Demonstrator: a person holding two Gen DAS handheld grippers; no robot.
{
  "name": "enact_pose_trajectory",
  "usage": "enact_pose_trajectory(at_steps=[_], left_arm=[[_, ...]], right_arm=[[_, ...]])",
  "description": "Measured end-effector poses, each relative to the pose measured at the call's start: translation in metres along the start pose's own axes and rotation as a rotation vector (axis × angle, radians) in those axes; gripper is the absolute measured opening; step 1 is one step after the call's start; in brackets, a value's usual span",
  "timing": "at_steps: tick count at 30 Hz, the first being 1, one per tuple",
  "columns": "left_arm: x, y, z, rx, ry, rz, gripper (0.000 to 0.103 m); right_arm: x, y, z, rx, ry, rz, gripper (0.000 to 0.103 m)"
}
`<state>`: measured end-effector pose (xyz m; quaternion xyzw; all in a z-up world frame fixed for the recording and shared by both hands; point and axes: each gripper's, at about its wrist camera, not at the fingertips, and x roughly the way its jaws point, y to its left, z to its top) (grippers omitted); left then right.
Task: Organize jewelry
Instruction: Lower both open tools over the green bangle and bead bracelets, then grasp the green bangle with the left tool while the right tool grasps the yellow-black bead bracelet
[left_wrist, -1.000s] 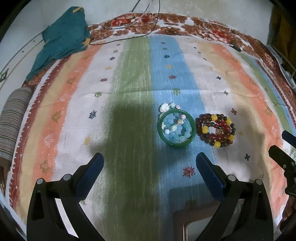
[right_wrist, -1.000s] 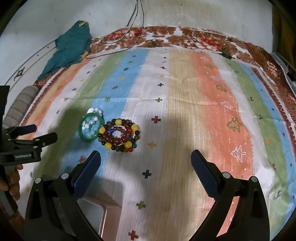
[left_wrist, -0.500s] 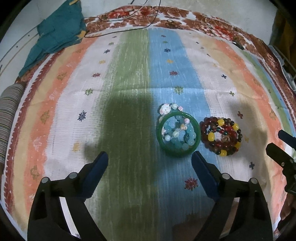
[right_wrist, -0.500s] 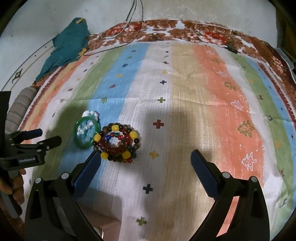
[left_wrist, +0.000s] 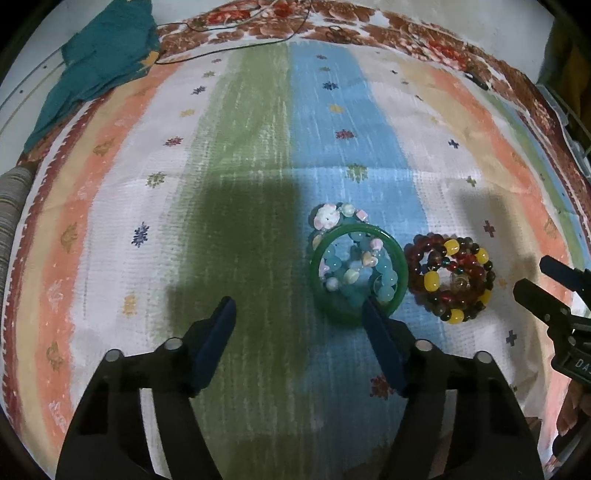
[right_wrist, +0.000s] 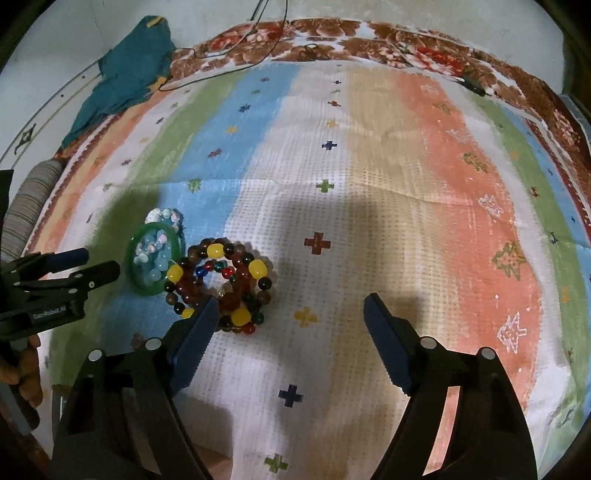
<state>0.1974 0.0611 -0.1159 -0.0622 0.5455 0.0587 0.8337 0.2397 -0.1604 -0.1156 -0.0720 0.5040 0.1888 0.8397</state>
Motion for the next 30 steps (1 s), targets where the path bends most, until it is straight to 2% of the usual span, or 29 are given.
enact_pose_trajectory(at_steps=[2, 4, 6, 8, 12, 17, 23, 25, 27, 29, 30], left_arm=[[0.002, 0.000, 0.001, 0.002, 0.003, -0.001, 0.063], [0.005, 0.000, 0.004, 0.002, 0.006, -0.003, 0.055], [0.010, -0.001, 0.006, 0.000, 0.013, -0.002, 0.044], [0.013, -0.001, 0.006, -0.002, 0.020, 0.002, 0.039], [0.017, -0.001, 0.007, 0.004, 0.028, 0.013, 0.039], [0.024, 0.001, 0.009, 0.005, 0.033, 0.014, 0.038], [0.031, -0.005, 0.008, 0.031, 0.036, 0.030, 0.031], [0.033, -0.005, 0.009, 0.037, 0.035, 0.034, 0.028], [0.034, -0.008, 0.008, 0.046, 0.035, 0.035, 0.017], [0.034, -0.009, 0.007, 0.051, 0.036, 0.034, 0.010], [0.034, -0.009, 0.007, 0.052, 0.035, 0.037, 0.010]], right_arm=[[0.002, -0.001, 0.000, -0.001, 0.001, 0.000, 0.081], [0.005, -0.002, 0.002, 0.002, 0.003, 0.001, 0.079], [0.009, -0.003, 0.004, 0.005, 0.013, 0.002, 0.073], [0.014, -0.004, 0.005, 0.007, 0.025, -0.001, 0.070], [0.023, -0.003, 0.005, 0.000, 0.040, 0.001, 0.059], [0.033, 0.000, 0.008, -0.005, 0.050, 0.007, 0.054], [0.042, 0.003, 0.010, -0.009, 0.055, 0.013, 0.045], [0.044, 0.004, 0.011, -0.015, 0.052, 0.014, 0.037], [0.045, 0.005, 0.011, -0.020, 0.051, 0.013, 0.022], [0.047, 0.006, 0.011, -0.021, 0.053, 0.013, 0.014], [0.047, 0.005, 0.011, -0.024, 0.053, 0.010, 0.011]])
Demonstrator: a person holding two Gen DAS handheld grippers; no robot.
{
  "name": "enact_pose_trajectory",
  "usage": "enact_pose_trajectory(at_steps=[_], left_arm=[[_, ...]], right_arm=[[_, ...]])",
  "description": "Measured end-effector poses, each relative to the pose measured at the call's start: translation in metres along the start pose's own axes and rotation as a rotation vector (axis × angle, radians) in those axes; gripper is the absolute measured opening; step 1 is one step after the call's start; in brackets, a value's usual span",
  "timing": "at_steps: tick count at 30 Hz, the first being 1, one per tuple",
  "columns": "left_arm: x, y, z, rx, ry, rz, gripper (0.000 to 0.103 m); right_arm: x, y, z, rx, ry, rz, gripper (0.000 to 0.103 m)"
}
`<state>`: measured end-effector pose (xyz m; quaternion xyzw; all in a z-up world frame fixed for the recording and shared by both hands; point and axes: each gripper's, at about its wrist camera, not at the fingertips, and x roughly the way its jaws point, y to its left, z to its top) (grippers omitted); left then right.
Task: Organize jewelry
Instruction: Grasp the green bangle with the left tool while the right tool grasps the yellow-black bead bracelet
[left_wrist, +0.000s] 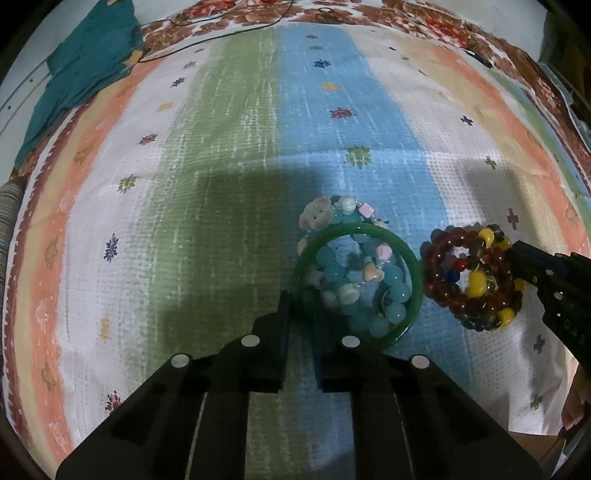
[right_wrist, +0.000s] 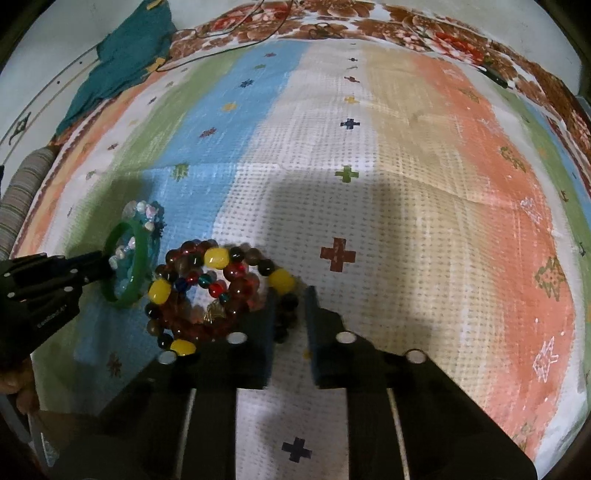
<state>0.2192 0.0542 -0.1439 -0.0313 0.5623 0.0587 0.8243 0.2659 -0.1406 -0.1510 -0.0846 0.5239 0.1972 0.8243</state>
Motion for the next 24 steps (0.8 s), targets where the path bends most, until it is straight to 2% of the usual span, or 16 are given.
enact_pose_trajectory(at_steps=[10, 24], left_arm=[[-0.009, 0.002, 0.002, -0.011, -0.008, -0.004, 0.007], [-0.034, -0.002, -0.001, -0.019, -0.033, -0.015, 0.007]], right_arm=[[-0.010, 0.002, -0.002, -0.008, -0.019, -0.023, 0.011], [-0.052, 0.007, -0.012, -0.014, -0.075, -0.040, 0.011]])
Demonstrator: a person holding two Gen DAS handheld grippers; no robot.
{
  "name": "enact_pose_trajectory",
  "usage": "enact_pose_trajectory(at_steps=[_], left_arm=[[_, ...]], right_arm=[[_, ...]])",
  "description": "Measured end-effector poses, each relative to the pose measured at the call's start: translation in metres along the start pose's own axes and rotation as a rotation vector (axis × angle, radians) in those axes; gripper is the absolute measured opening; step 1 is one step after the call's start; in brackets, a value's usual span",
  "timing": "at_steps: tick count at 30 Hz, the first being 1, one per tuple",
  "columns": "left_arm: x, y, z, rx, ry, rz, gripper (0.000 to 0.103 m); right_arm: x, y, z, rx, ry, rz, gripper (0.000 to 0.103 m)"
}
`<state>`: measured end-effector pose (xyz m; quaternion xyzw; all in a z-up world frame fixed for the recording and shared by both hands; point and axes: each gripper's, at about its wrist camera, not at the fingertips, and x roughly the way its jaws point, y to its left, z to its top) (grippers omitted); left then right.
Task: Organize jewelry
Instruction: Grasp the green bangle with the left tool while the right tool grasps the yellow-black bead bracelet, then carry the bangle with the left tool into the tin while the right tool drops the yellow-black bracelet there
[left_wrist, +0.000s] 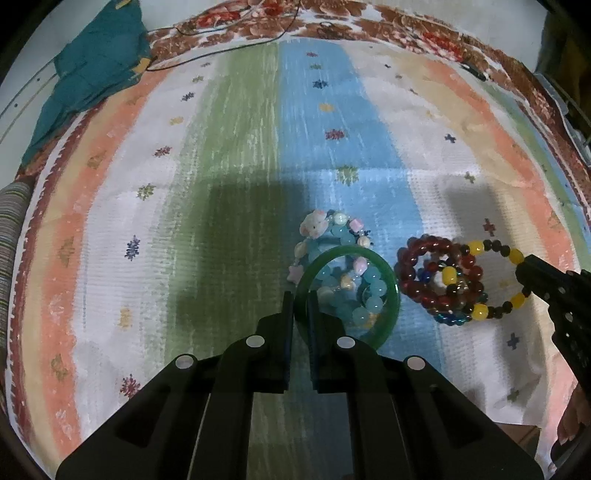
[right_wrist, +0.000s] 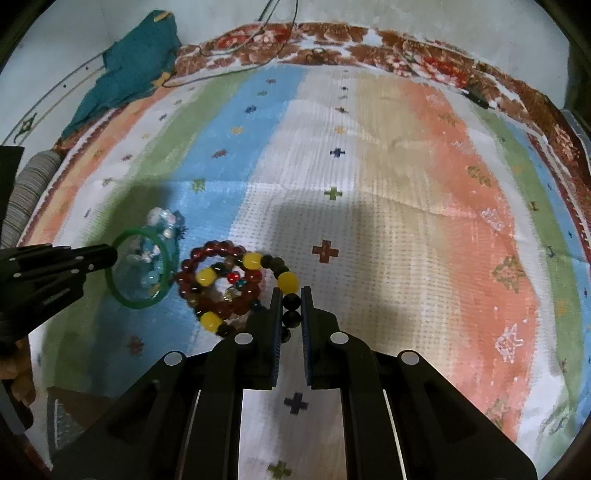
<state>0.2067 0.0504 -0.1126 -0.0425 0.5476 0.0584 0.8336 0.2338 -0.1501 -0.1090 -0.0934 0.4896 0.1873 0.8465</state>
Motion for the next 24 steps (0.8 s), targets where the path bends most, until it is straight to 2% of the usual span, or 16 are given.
enact_pose_trajectory(at_steps=[16, 24], left_arm=[[-0.043, -0.006, -0.011, -0.013, -0.059, -0.043, 0.007], [-0.066, -0.018, -0.022, 0.002, -0.092, -0.045, 0.008]], right_arm=[[-0.053, 0.004, -0.007, -0.006, -0.078, -0.021, 0.010], [-0.062, 0.007, -0.016, -0.009, -0.088, -0.027, 0.010]])
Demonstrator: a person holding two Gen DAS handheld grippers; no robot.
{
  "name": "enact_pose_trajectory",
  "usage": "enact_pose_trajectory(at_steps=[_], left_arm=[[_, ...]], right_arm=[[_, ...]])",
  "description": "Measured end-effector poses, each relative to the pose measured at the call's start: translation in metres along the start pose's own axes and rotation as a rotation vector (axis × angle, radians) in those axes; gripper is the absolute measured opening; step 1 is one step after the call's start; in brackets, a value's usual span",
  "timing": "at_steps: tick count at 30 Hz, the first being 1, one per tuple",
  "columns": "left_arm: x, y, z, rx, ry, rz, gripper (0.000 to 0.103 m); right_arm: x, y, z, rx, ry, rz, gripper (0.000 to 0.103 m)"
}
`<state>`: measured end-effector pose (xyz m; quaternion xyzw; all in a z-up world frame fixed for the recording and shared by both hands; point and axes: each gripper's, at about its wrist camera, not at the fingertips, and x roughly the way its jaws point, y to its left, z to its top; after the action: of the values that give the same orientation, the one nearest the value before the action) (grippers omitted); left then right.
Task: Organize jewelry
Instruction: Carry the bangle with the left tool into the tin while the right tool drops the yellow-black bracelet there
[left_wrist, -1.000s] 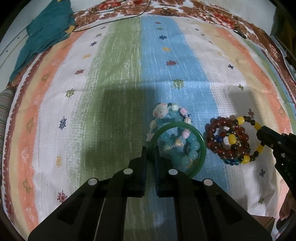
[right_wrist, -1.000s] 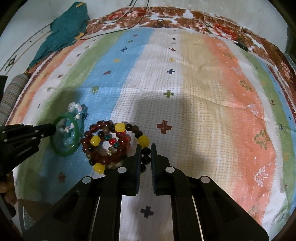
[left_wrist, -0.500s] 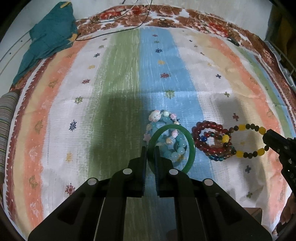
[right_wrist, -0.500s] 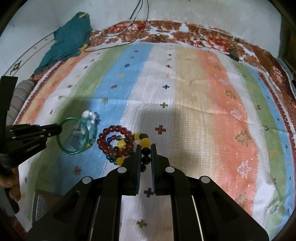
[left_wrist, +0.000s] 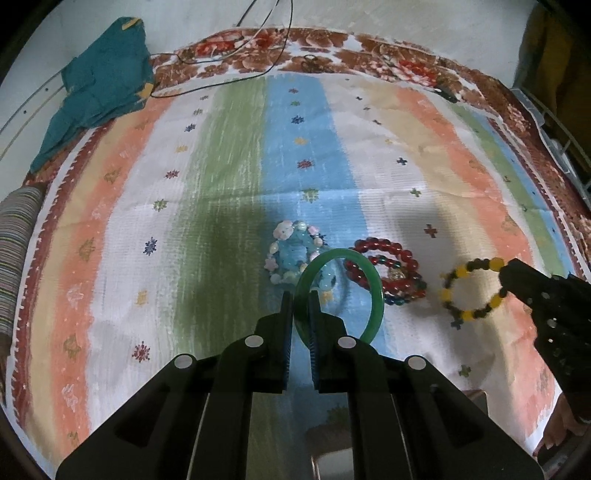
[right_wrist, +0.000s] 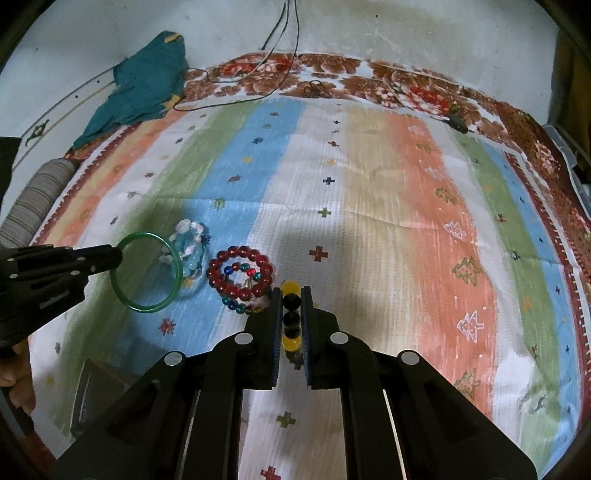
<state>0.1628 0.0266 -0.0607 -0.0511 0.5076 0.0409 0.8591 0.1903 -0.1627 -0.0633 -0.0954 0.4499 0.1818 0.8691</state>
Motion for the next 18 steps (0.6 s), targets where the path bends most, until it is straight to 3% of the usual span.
enact_pose_trajectory(at_steps=[18], left_arm=[[-0.047, 0.000, -0.019, -0.009, -0.073, -0.033, 0.008]], right_arm=[[-0.049, 0.010, -0.003, 0.012, -0.095, 0.037, 0.010]])
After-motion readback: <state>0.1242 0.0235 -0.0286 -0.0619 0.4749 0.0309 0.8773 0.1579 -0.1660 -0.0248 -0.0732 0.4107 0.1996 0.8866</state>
